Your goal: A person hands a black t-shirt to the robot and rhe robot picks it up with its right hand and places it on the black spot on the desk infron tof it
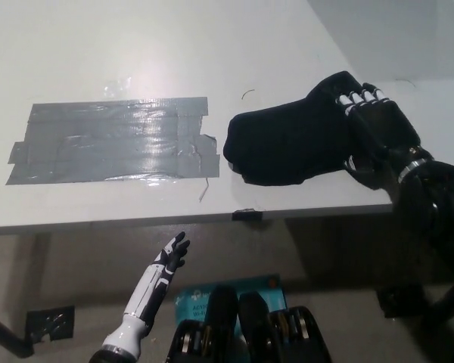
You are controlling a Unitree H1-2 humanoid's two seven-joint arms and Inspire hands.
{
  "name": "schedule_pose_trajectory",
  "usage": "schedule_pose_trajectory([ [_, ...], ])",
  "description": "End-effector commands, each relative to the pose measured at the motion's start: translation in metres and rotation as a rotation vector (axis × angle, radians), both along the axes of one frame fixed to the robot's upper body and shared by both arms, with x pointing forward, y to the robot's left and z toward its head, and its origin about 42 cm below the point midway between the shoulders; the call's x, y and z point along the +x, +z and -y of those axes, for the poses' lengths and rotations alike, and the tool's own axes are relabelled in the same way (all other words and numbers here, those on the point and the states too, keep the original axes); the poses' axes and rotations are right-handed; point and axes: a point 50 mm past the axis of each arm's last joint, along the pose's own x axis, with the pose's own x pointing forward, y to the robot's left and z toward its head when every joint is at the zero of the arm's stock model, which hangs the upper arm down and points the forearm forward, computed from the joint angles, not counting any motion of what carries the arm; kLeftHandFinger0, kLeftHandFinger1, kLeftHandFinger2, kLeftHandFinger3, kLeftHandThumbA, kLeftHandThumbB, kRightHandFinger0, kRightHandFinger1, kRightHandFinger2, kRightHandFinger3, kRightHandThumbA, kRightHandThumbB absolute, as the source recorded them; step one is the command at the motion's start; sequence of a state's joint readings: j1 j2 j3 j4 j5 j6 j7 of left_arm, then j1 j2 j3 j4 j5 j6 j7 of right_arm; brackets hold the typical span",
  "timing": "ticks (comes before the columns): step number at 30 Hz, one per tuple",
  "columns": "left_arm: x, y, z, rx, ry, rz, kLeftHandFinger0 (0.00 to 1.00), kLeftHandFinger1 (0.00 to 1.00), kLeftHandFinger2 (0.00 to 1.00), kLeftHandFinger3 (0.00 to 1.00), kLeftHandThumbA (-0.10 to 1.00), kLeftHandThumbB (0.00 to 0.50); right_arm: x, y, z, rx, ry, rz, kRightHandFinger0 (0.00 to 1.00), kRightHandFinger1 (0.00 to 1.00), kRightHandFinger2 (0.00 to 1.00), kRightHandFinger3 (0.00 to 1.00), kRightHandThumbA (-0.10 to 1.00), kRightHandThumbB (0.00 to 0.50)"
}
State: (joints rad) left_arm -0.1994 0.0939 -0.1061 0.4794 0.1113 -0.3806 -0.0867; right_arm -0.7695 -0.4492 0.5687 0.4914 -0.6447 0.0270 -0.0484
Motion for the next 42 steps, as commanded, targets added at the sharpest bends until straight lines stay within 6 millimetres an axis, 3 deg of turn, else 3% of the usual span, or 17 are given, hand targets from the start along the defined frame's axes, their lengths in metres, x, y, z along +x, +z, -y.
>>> schedule_pose_trajectory([
  [1,0.019,0.024,0.002,0.009,-0.034,0.09,1.0,1.0,1.0,1.0,1.0,0.5,-0.111,0.195,0.013,0.48,0.622,-0.507,1.0,1.0,1.0,1.0,1.0,0.496],
  [7,0.023,0.026,0.001,0.009,-0.039,0.095,1.0,1.0,1.0,1.0,1.0,0.5,-0.125,0.227,0.037,0.505,0.652,-0.428,1.0,1.0,1.0,1.0,1.0,0.498],
  [19,0.024,0.028,0.001,0.021,-0.048,0.102,1.0,1.0,1.0,1.0,1.0,0.5,-0.153,0.251,0.076,0.608,0.676,-0.234,1.0,1.0,1.0,1.0,1.0,0.5],
  [22,0.024,0.029,0.001,0.016,-0.043,0.103,1.0,1.0,1.0,1.0,1.0,0.5,-0.169,0.256,0.082,0.635,0.684,-0.077,1.0,1.0,1.0,1.0,1.0,0.5],
  [25,0.022,0.026,0.001,0.008,-0.039,0.102,1.0,1.0,1.0,1.0,1.0,0.5,-0.197,0.255,0.084,0.686,0.677,0.038,1.0,1.0,1.0,1.0,1.0,0.5],
  [27,0.019,0.022,0.0,0.004,-0.032,0.091,1.0,1.0,1.0,1.0,1.0,0.5,-0.216,0.246,0.083,0.738,0.713,0.078,1.0,1.0,1.0,1.0,1.0,0.5],
  [29,0.016,0.02,0.002,0.0,-0.03,0.087,1.0,1.0,1.0,1.0,1.0,0.5,-0.237,0.223,0.078,0.8,0.764,0.108,1.0,1.0,1.0,1.0,1.0,0.5],
  [34,0.009,0.013,0.002,-0.009,-0.032,0.075,1.0,1.0,1.0,1.0,1.0,0.5,-0.26,0.162,0.059,0.944,0.749,0.017,1.0,1.0,1.0,1.0,1.0,0.5],
  [36,0.006,0.01,0.001,-0.009,-0.03,0.072,1.0,1.0,1.0,1.0,1.0,0.5,-0.261,0.144,0.052,1.002,0.734,-0.043,1.0,1.0,1.0,1.0,1.0,0.5],
  [38,0.002,0.008,0.001,-0.007,-0.028,0.066,1.0,1.0,1.0,1.0,1.0,0.5,-0.256,0.105,0.038,1.1,0.684,-0.128,1.0,1.0,1.0,1.0,1.0,0.5],
  [41,-0.004,0.004,0.001,-0.01,-0.021,0.056,1.0,1.0,1.0,1.0,1.0,0.5,-0.245,0.062,0.026,1.205,0.573,-0.228,1.0,1.0,1.0,1.0,1.0,0.493],
  [42,-0.006,0.001,0.0,-0.011,-0.023,0.054,1.0,1.0,1.0,1.0,1.0,0.5,-0.239,0.04,0.02,1.25,0.521,-0.271,1.0,1.0,1.0,1.0,1.0,0.459],
])
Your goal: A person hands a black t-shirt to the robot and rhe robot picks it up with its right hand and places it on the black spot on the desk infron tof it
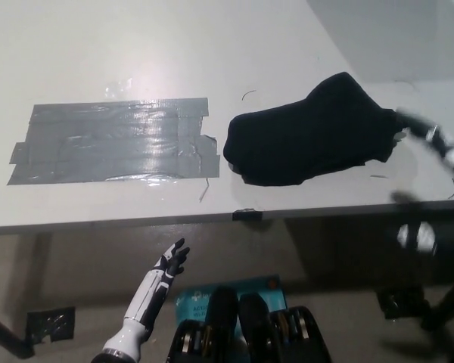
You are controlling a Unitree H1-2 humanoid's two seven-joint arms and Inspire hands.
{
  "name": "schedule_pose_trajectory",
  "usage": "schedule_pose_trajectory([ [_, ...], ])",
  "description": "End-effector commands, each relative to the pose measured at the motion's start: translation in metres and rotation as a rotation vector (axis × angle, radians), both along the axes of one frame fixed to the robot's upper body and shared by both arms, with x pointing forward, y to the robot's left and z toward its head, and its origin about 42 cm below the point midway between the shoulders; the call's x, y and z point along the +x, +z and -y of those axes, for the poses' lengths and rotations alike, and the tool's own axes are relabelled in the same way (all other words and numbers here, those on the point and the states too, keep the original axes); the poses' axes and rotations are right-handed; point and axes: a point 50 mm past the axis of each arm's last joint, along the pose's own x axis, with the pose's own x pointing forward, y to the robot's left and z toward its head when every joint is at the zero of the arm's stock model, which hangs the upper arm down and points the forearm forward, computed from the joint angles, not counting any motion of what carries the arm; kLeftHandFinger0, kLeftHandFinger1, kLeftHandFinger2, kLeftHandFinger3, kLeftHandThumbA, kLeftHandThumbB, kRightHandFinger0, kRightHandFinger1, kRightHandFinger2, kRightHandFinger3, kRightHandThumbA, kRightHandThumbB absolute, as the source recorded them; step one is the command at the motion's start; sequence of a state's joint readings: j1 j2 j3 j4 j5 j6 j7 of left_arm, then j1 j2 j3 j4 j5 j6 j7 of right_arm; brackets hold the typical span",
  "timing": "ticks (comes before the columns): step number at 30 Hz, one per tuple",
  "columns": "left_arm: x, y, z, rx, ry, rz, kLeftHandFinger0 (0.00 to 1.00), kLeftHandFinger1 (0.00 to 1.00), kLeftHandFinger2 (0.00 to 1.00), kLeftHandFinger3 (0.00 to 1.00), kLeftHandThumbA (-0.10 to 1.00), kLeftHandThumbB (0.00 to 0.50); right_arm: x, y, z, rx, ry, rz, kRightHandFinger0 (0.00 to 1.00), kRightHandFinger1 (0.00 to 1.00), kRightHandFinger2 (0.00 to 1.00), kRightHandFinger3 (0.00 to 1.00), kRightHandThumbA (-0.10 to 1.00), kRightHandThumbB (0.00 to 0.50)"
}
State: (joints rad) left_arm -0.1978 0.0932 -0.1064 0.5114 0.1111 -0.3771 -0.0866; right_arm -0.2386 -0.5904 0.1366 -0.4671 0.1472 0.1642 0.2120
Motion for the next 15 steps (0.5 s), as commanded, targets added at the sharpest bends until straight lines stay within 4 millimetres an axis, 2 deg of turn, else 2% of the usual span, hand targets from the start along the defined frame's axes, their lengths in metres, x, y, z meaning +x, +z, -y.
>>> schedule_pose_trajectory([
  [1,-0.004,0.01,0.001,-0.013,-0.03,0.09,1.0,1.0,1.0,1.0,1.0,0.5,-0.048,-0.031,-0.037,0.474,0.165,-0.114,1.0,1.0,1.0,1.0,1.0,0.443],
  [2,-0.007,0.007,0.0,-0.007,-0.032,0.089,1.0,1.0,1.0,1.0,1.0,0.5,-0.04,-0.057,-0.045,0.502,0.125,-0.184,1.0,1.0,1.0,1.0,1.0,0.429],
  [3,-0.008,0.006,0.0,-0.006,-0.032,0.088,1.0,1.0,1.0,1.0,1.0,0.5,-0.039,-0.063,-0.047,0.508,0.117,-0.201,1.0,1.0,1.0,1.0,1.0,0.429],
  [6,-0.009,0.004,0.002,-0.018,-0.026,0.085,1.0,1.0,1.0,1.0,1.0,0.5,-0.021,-0.125,-0.063,0.457,-0.009,-0.332,1.0,1.0,1.0,1.0,1.0,0.344],
  [7,-0.009,0.004,0.002,-0.02,-0.018,0.087,1.0,1.0,1.0,1.0,1.0,0.5,-0.015,-0.138,-0.067,0.401,-0.031,-0.35,1.0,1.0,1.0,1.0,1.0,0.298],
  [8,-0.009,0.004,0.001,-0.025,-0.01,0.088,1.0,1.0,1.0,1.0,1.0,0.5,-0.007,-0.162,-0.069,0.153,-0.081,-0.351,1.0,1.0,1.0,1.0,1.0,0.333],
  [9,-0.01,0.004,0.0,-0.026,-0.007,0.089,1.0,1.0,1.0,1.0,1.0,0.5,-0.004,-0.173,-0.069,0.031,-0.095,-0.34,1.0,1.0,1.0,1.0,1.0,0.316],
  [11,-0.007,0.007,0.001,-0.022,-0.006,0.099,1.0,1.0,1.0,1.0,1.0,0.5,-0.001,-0.182,-0.066,-0.093,-0.109,-0.345,1.0,1.0,1.0,1.0,1.0,0.302],
  [14,-0.004,0.01,0.004,-0.022,-0.014,0.108,1.0,1.0,1.0,1.0,1.0,0.5,0.001,-0.181,-0.062,-0.117,-0.116,-0.342,1.0,1.0,1.0,1.0,1.0,0.32],
  [15,-0.004,0.01,0.004,-0.022,-0.015,0.107,1.0,1.0,1.0,1.0,1.0,0.5,0.001,-0.181,-0.062,-0.127,-0.116,-0.34,1.0,1.0,1.0,1.0,1.0,0.306],
])
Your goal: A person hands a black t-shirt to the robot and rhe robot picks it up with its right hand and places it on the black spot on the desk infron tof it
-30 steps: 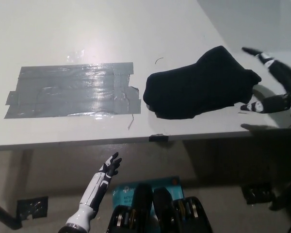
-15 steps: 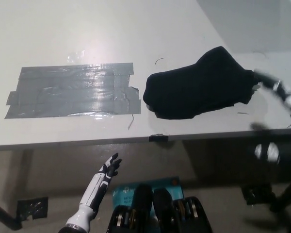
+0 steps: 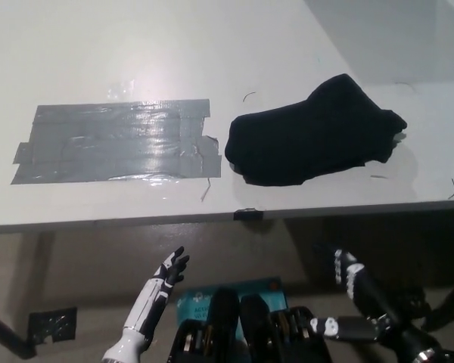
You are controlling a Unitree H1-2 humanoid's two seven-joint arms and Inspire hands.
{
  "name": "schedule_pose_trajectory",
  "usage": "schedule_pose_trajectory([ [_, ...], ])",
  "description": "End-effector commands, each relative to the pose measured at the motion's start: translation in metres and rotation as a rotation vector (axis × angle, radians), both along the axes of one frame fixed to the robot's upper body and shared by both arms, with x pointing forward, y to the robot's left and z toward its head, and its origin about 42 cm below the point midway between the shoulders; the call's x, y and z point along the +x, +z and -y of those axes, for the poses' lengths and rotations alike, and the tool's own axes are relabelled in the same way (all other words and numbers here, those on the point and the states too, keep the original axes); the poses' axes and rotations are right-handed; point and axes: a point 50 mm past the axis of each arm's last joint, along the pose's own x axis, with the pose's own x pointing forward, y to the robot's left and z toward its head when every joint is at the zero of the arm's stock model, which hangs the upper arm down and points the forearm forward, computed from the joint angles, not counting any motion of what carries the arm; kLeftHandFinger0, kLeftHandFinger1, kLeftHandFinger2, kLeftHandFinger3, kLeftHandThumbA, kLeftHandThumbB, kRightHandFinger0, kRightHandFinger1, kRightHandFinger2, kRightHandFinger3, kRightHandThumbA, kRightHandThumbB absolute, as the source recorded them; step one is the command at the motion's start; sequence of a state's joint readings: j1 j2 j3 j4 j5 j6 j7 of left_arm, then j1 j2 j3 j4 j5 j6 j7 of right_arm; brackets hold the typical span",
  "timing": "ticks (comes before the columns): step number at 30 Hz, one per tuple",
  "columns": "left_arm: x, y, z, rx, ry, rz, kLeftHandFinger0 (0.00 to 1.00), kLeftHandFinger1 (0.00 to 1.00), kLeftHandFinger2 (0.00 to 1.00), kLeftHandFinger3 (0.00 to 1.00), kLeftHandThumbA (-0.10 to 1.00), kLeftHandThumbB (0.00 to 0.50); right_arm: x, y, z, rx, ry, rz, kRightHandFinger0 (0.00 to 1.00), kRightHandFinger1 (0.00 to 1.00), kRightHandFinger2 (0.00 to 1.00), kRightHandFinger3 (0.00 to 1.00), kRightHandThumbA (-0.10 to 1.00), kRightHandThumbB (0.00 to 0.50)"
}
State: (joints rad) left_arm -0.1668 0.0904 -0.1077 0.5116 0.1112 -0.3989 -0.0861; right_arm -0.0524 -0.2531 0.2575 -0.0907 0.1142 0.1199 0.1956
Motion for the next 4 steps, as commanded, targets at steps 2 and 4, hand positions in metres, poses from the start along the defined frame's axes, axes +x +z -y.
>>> schedule_pose_trajectory([
  [2,0.0071,0.0175,0.0033,-0.017,-0.016,0.114,1.0,1.0,1.0,1.0,1.0,0.5,0.019,-0.0119,0.0069,-0.388,0.029,0.162,1.0,1.0,1.0,1.0,1.0,0.303],
  [4,0.0065,0.0181,0.0036,-0.018,-0.016,0.114,1.0,1.0,1.0,1.0,1.0,0.5,0.0182,-0.0133,0.0069,-0.4,0.032,0.162,1.0,1.0,1.0,1.0,1.0,0.292],
])
